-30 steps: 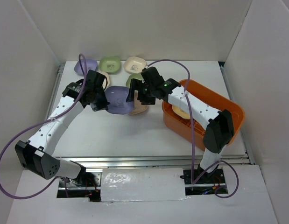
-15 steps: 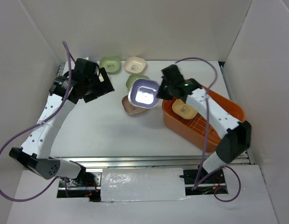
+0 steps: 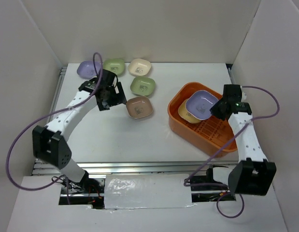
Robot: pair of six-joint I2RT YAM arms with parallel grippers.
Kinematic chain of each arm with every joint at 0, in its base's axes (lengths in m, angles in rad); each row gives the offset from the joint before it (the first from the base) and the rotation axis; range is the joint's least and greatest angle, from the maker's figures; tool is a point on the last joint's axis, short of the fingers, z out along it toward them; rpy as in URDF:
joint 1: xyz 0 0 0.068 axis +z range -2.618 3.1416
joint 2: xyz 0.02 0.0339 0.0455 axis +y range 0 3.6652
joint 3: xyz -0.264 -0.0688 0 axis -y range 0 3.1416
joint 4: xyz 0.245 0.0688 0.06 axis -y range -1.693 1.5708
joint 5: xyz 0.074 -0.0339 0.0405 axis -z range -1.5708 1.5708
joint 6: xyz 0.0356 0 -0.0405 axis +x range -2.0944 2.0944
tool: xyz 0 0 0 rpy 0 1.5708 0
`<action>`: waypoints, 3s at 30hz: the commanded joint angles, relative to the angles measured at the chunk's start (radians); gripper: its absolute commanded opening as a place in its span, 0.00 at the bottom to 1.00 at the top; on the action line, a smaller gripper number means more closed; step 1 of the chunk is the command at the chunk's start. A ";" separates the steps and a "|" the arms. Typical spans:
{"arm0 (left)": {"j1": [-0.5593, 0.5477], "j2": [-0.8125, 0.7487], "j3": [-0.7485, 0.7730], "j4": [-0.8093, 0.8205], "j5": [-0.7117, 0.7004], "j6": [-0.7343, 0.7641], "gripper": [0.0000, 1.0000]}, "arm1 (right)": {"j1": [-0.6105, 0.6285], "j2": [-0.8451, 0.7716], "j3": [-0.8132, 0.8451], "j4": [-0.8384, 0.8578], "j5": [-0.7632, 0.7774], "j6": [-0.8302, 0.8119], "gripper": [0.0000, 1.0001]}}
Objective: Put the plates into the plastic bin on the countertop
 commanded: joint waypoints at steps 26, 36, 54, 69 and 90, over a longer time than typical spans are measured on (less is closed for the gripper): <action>0.022 0.576 0.132 0.157 0.011 -0.036 0.05 | 0.182 -0.158 0.268 -0.011 -0.208 -0.064 1.00; -0.132 0.229 0.060 -0.113 -0.244 0.018 0.00 | 0.526 0.056 0.246 0.126 -0.321 -0.157 1.00; -0.161 -0.011 0.159 -0.151 0.071 0.090 0.38 | 0.762 0.460 0.395 0.224 -0.242 -0.086 0.15; -0.021 -0.074 0.233 -0.166 -0.102 -0.006 0.99 | 0.275 0.152 0.337 -0.102 0.046 -0.057 0.00; 0.075 0.507 0.337 0.166 0.181 0.072 0.99 | 0.046 0.161 0.288 -0.041 -0.017 -0.015 1.00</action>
